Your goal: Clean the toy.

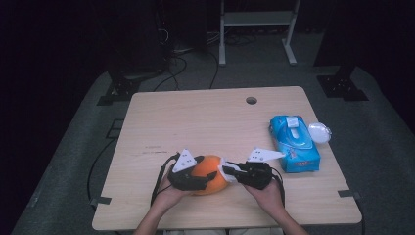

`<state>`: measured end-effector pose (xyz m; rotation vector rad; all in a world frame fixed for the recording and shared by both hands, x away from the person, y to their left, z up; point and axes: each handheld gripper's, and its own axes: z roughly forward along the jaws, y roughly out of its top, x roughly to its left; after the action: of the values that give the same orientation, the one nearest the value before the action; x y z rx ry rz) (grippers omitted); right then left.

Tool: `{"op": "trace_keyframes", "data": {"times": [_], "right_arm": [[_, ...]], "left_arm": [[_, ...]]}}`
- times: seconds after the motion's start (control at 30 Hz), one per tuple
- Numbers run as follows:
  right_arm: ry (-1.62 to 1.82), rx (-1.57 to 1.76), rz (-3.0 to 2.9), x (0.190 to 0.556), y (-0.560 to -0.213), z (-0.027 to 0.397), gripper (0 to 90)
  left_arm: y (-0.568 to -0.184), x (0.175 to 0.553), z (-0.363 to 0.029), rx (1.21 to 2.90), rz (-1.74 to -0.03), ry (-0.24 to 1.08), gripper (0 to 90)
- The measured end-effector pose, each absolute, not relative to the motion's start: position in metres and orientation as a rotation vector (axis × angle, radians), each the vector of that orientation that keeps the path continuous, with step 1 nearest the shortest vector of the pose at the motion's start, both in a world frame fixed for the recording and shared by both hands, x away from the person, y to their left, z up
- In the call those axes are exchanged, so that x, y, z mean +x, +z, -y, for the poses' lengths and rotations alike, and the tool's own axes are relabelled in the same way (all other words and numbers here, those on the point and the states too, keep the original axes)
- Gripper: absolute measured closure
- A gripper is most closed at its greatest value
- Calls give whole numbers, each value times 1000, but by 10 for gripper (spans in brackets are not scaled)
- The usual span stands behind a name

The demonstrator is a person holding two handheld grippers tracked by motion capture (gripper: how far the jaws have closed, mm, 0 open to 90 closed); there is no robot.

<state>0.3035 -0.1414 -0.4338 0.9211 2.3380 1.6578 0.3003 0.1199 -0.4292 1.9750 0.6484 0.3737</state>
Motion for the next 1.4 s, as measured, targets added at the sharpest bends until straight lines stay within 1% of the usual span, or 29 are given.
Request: {"op": "trace_keyframes", "data": {"times": [0.07, 0.2, 0.23, 0.4, 0.67, 0.9, 1.0, 1.1, 1.17, 1.23, 1.3, 1.37, 1.4], "right_arm": [[1657, 999, -2321, 309, -442, 148, 768], [1634, 1124, -2338, 317, -460, 155, 768], [1650, 1129, -2342, 316, -460, 154, 768], [1746, 1032, -2313, 309, -443, 146, 768], [1688, 1124, -2331, 316, -458, 153, 768], [1779, 986, -2303, 306, -433, 144, 768], [1727, 996, -2324, 307, -438, 143, 768], [1714, 1047, -2333, 311, -447, 148, 768], [1710, 1065, -2329, 313, -448, 151, 768], [1714, 1077, -2329, 315, -449, 152, 768], [1723, 1082, -2331, 316, -449, 152, 768], [1723, 1082, -2329, 316, -448, 151, 768], [1722, 1076, -2328, 315, -446, 151, 768]], "left_arm": [[-431, 301, -126, 1963, -662, 356, 326], [-434, 305, -139, 1928, -682, 308, 331], [-435, 305, -140, 1928, -682, 306, 331], [-436, 304, -142, 1914, -684, 295, 332], [-436, 300, -135, 1939, -640, 299, 330], [-435, 295, -126, 1966, -601, 323, 323], [-432, 292, -125, 1977, -580, 319, 293], [-426, 293, -130, 1959, -597, 318, 201], [-424, 297, -136, 1949, -647, 321, 146], [-427, 302, -141, 1954, -686, 268, 115], [-432, 303, -141, 1966, -687, 234, 133], [-432, 300, -137, 1990, -652, 283, 217], [-430, 297, -135, 1989, -638, 334, 266]]}}
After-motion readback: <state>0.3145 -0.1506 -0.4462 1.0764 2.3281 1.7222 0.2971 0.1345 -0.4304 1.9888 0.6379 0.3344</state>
